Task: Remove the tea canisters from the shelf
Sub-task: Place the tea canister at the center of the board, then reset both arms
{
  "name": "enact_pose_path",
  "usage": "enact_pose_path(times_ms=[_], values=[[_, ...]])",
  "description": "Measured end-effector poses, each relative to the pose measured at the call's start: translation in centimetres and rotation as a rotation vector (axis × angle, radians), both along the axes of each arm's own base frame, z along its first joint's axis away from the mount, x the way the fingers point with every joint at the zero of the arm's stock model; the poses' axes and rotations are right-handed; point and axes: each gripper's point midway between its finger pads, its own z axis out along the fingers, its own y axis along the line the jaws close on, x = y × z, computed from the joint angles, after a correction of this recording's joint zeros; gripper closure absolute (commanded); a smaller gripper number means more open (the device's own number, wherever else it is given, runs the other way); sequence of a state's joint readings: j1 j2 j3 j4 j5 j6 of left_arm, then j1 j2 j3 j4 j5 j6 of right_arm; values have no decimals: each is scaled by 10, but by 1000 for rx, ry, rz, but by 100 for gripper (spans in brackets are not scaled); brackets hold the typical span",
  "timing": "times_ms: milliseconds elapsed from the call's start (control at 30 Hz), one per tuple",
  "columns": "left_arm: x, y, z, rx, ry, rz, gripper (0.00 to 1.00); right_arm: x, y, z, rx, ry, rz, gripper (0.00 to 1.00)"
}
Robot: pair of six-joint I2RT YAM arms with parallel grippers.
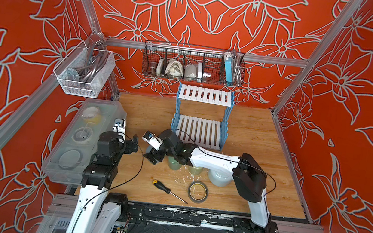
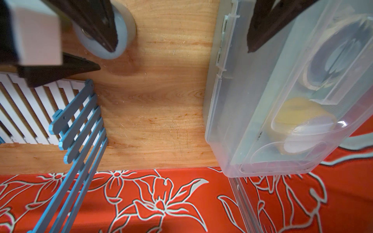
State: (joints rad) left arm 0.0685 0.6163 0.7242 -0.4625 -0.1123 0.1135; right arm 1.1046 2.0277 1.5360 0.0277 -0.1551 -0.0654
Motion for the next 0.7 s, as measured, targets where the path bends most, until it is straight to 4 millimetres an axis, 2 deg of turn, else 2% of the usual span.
enact_pose_path(times_ms=[200,400,500,700], values=[[0,-6,-1,-18,6,-27,1,-3,-30,22,1,-49,-45,1],[3,-17,4,-40,1,-76,1,-6,-72,35,-18,-104,-113,1],[5,-22,13,-44,-24,-102,1,-5,-90,47,-15,-138,-147,1],[10,-34,13,-54,-28,-163,1,1,-137,72,-1,-180,-224,1]])
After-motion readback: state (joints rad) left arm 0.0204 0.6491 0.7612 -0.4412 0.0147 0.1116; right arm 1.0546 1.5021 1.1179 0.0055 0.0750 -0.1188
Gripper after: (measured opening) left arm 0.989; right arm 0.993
